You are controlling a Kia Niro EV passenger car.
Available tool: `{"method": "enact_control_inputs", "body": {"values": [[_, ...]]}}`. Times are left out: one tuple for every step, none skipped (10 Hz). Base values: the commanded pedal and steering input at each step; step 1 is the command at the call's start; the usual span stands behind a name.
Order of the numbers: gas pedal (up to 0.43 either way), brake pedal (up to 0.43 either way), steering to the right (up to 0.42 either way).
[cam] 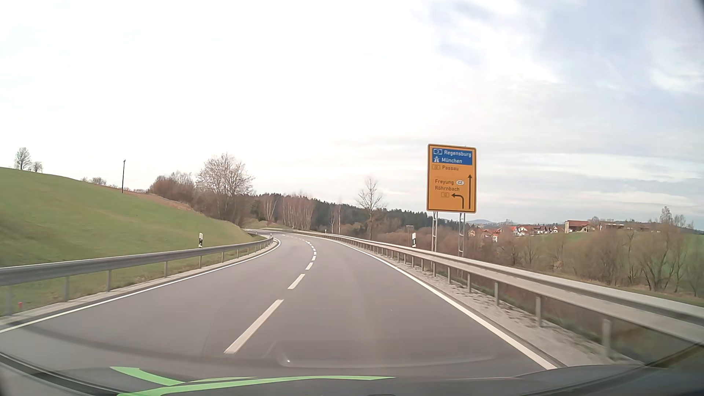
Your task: Follow the waypoints while adhering to traffic rules and regulations
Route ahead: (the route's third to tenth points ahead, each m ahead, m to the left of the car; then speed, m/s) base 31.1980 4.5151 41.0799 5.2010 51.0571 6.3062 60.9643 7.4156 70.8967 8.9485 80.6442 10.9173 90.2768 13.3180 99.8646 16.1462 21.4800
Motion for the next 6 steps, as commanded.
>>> {"method": "enact_control_inputs", "body": {"values": [[0.059,0.0,-0.01],[0.059,0.0,-0.01],[0.059,0.0,-0.01],[0.059,0.0,-0.01],[0.059,0.0,-0.01],[0.059,0.0,-0.01]]}}
